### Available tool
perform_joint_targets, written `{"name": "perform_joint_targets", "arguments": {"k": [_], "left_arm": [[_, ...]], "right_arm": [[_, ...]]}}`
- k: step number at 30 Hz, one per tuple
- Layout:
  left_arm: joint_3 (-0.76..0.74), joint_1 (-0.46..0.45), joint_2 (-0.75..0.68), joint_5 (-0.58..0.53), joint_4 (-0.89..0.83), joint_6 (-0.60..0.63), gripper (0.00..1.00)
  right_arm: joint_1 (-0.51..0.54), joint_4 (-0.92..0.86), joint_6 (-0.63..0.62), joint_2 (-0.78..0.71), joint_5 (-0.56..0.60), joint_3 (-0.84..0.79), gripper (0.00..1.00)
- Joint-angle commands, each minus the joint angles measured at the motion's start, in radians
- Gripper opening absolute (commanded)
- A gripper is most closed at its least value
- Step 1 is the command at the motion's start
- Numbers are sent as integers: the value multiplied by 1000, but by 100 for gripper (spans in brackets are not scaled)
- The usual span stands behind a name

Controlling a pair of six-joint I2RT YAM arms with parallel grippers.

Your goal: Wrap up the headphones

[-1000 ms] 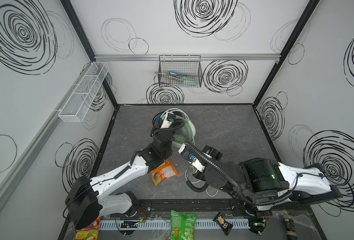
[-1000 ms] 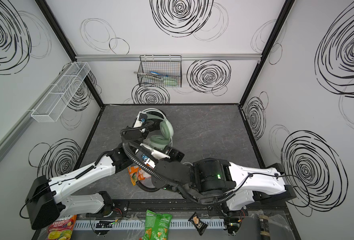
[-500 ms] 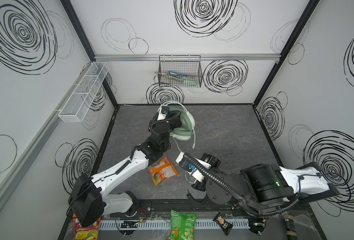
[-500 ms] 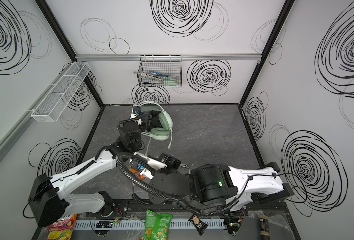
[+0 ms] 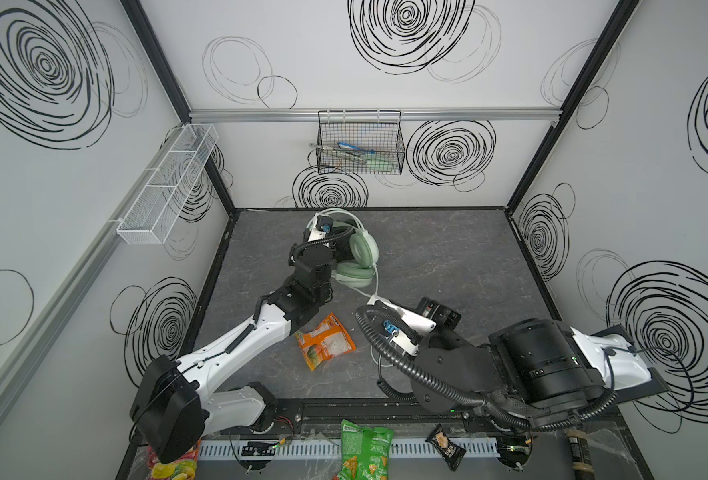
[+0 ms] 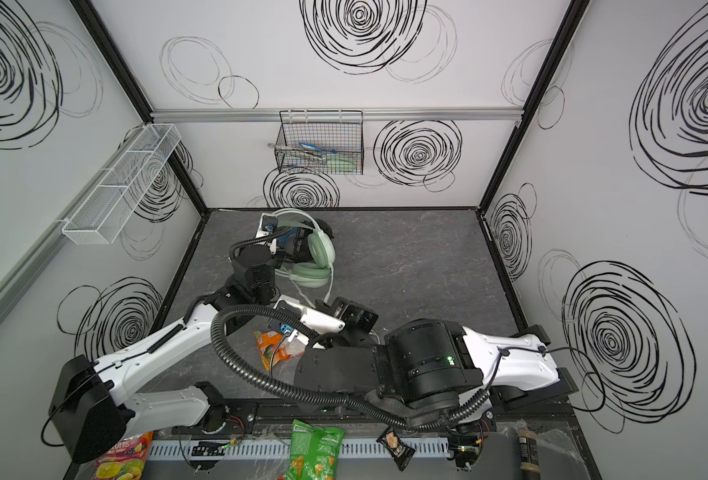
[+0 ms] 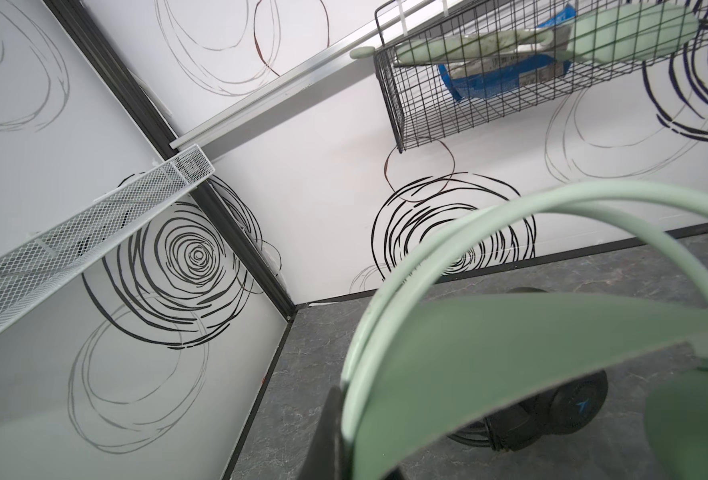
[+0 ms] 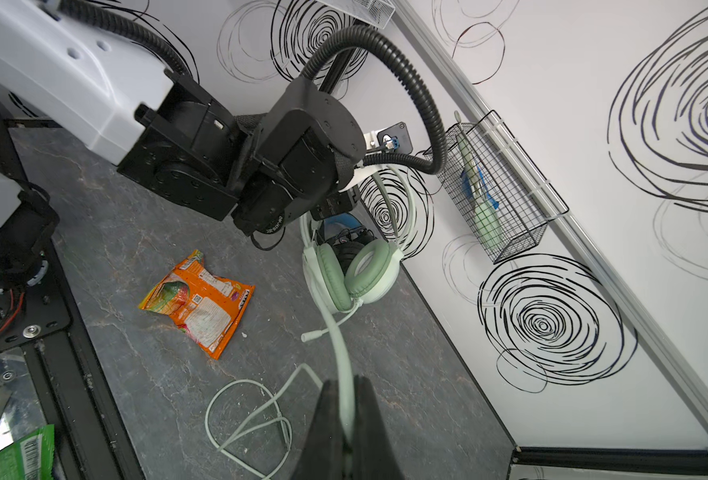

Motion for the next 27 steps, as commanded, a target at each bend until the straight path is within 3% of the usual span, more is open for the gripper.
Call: {"name": "perform_joint_targets", "arguments": {"k": [1,6,9,14,18,27], "left_arm": [[46,23,-54,50,-78,-25,0],[112,44,-87,331,-379,-209,0],[82,79,-134,524,-451,-333,0],[15,105,-204,732,-502,-440,0],[-28,108,-266,878,-513,-527,0],[-140,94,-357,1117,-425,-731,0]], "right_arm": [[-20,19,-5,13,109,25,0],[-46,224,-215,14,129,12,0],[-45,327,-317,-9,105,-3,0],[-60,367,-411,-12,103,12,0],[-112,393,-430,-25,23,-1,0],[-222,393,-453,15,-113,-28,0]]}}
